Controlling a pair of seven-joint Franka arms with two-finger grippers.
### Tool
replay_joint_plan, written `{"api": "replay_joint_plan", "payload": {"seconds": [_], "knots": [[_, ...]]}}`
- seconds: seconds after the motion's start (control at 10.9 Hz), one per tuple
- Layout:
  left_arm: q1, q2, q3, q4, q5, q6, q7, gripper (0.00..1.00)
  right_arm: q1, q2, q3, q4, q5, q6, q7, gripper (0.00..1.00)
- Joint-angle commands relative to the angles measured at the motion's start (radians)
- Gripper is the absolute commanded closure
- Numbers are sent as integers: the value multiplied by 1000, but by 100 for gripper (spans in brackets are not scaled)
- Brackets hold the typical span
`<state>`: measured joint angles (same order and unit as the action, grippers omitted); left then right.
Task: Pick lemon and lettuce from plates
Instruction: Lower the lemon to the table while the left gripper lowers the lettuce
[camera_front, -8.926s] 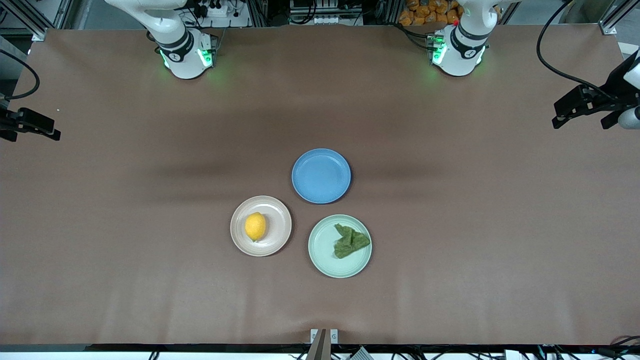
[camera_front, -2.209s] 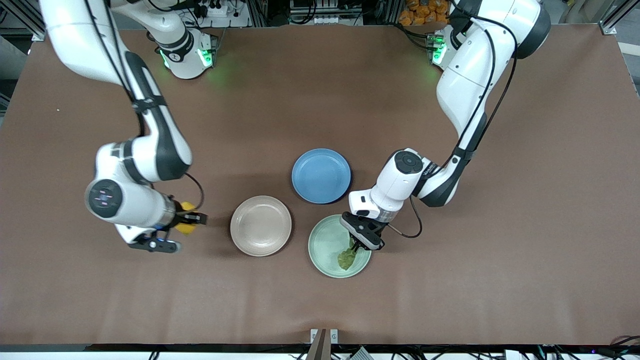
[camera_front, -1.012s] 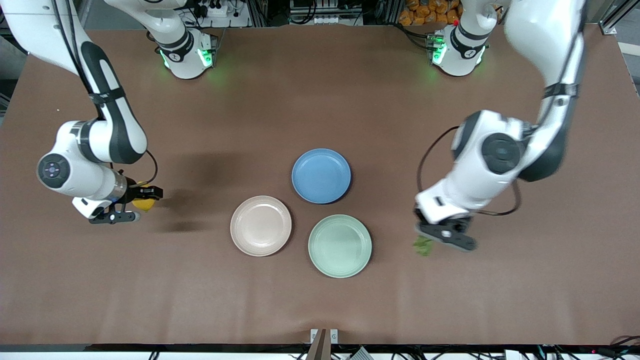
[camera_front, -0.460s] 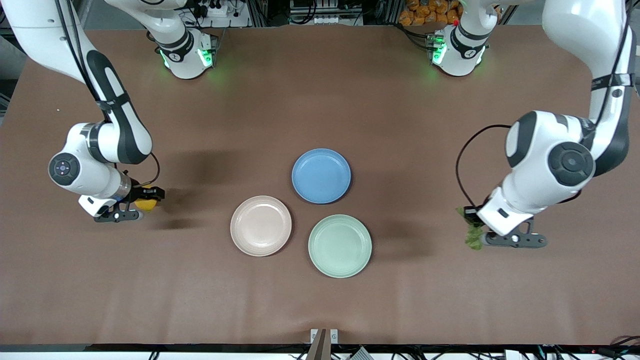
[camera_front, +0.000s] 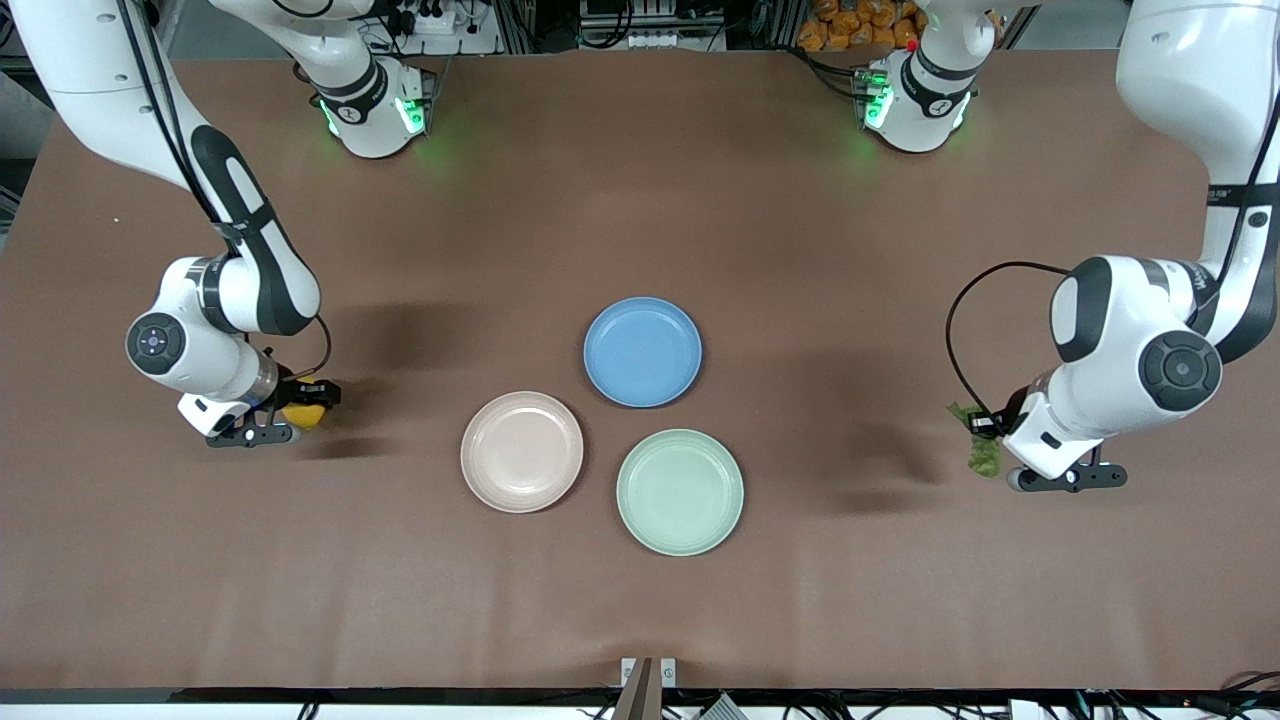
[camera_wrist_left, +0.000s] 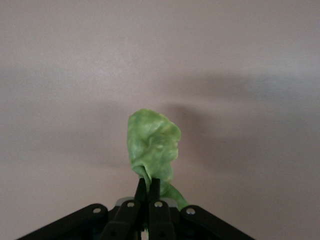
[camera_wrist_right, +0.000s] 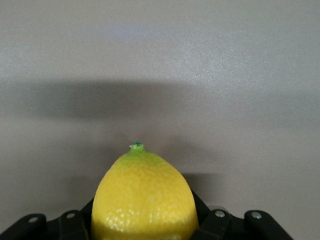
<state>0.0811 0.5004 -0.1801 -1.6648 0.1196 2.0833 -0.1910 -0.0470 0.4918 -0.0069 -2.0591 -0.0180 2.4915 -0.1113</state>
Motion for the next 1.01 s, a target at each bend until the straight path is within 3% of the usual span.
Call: {"api": "replay_joint_plan", "payload": {"seconds": [0.0,0.09,0.18,0.37,0.74,0.83,0.92], "knots": [[22,70,-1,-6,-20,53,-33,100,-17,8,13,-4,-19,27,-7,50],[19,78,-1,-6,-18,53,-41,100,-17,11,13,-1,-19,33,-7,46],[16,98,-1,2,-15,53,-44,100,-19,11,10,1,-17,30,-5,24],[8,112,1,4,1,55,-64,100,-19,11,10,1,-16,30,-5,17],[6,142,1,7,67,105,-65,100,-17,11,8,5,-16,23,-4,15],[5,151,-1,10,92,109,-64,80,-17,7,8,5,-16,20,-5,9],[-7,153,-1,20,97,109,-65,46,-16,-1,8,7,-14,17,1,1]]}}
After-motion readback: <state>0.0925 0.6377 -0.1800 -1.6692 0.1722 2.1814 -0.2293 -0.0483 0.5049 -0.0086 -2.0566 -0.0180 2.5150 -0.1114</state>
